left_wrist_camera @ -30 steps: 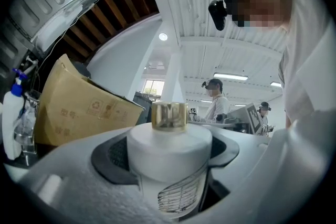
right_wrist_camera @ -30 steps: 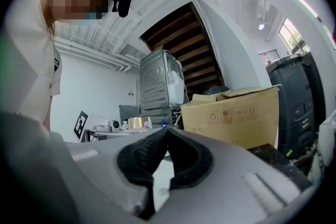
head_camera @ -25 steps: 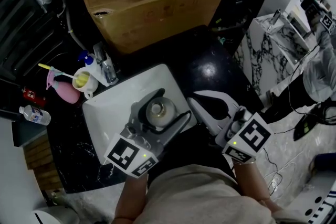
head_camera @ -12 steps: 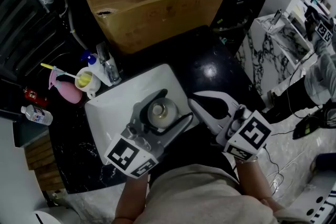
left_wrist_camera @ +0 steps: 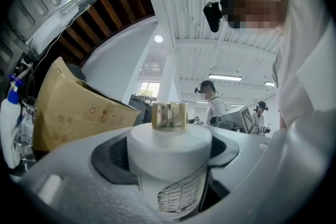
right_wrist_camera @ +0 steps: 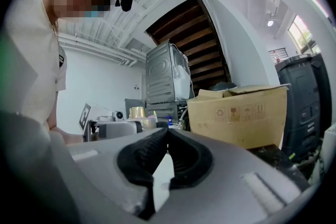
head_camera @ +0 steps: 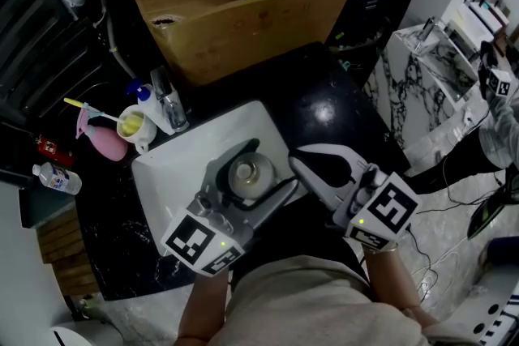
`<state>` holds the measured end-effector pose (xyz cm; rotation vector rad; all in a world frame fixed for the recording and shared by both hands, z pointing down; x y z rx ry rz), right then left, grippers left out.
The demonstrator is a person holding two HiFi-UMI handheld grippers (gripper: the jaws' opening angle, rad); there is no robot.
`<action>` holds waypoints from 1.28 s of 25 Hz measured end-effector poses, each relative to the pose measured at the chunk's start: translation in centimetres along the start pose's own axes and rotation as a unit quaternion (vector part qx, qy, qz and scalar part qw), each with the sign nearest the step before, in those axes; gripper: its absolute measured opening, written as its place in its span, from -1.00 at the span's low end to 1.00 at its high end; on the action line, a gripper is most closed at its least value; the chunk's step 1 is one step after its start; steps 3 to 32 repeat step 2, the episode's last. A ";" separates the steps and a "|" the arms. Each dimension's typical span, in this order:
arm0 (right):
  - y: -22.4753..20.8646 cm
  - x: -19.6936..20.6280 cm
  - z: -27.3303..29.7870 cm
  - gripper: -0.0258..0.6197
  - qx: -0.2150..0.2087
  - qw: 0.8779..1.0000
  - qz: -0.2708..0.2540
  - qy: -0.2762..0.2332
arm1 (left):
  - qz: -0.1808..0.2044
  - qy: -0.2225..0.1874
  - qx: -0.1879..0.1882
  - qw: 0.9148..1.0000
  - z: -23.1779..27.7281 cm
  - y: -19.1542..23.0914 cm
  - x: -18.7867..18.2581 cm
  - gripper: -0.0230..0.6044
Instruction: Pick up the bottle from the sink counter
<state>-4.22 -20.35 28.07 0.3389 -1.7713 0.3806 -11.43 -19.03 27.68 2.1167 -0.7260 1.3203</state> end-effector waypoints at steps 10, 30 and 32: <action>0.1 0.1 0.0 -0.92 -0.002 1.000 0.000 0.005 | 0.001 -0.002 0.000 1.000 0.1 0.1 -0.1 0.20; 0.1 0.1 0.0 -0.92 -0.002 1.000 0.000 0.005 | 0.001 -0.002 0.000 1.000 0.1 0.1 -0.1 0.20; 0.1 0.1 0.0 -0.92 -0.002 1.000 0.000 0.005 | 0.001 -0.002 0.000 1.000 0.1 0.1 -0.1 0.20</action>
Point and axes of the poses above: the fingertips, and each gripper's own axes: z forward along the fingers, y to its left, x out of its underside, the point moved 3 cm from there along -z, backward along the fingers, and after that the axes turned 14 degrees about -y, right-handed, at the moved point
